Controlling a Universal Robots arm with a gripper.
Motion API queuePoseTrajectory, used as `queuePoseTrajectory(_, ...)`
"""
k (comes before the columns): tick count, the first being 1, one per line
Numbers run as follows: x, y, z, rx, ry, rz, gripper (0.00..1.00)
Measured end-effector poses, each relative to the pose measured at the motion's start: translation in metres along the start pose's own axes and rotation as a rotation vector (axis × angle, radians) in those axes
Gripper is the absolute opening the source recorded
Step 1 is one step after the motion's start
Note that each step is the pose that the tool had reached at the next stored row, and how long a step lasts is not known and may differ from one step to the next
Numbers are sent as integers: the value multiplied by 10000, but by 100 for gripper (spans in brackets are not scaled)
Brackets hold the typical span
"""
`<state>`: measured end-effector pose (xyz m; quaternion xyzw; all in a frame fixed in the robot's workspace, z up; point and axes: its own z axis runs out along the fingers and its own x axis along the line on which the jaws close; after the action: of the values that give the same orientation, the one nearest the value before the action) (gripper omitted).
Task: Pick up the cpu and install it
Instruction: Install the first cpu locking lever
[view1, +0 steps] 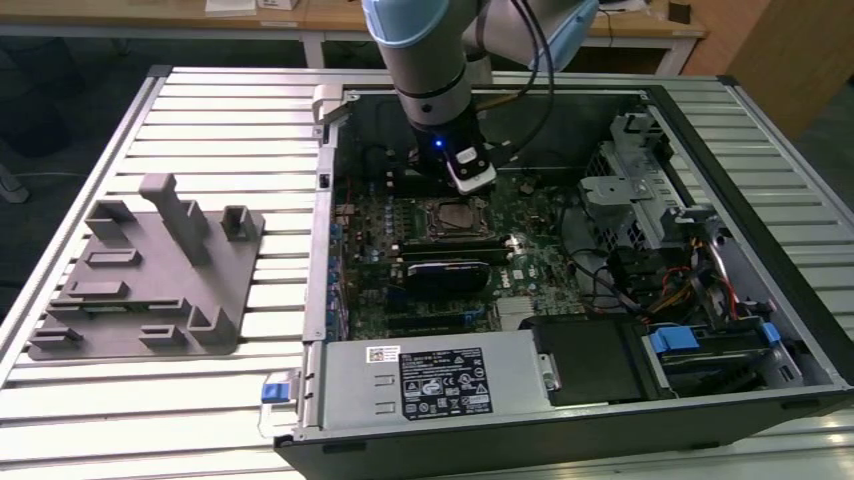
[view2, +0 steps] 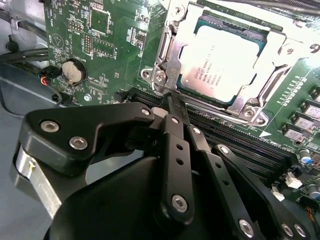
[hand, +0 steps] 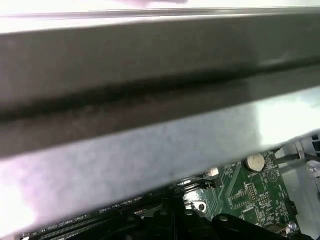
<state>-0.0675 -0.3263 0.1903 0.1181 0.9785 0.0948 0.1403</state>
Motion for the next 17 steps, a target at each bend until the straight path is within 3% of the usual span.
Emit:
queuePoseTrajectory(13,18,-17,14,-28,-16,5,11)
queuePoseTrajectory(17,3,-5,-39,-26,-16,4,11)
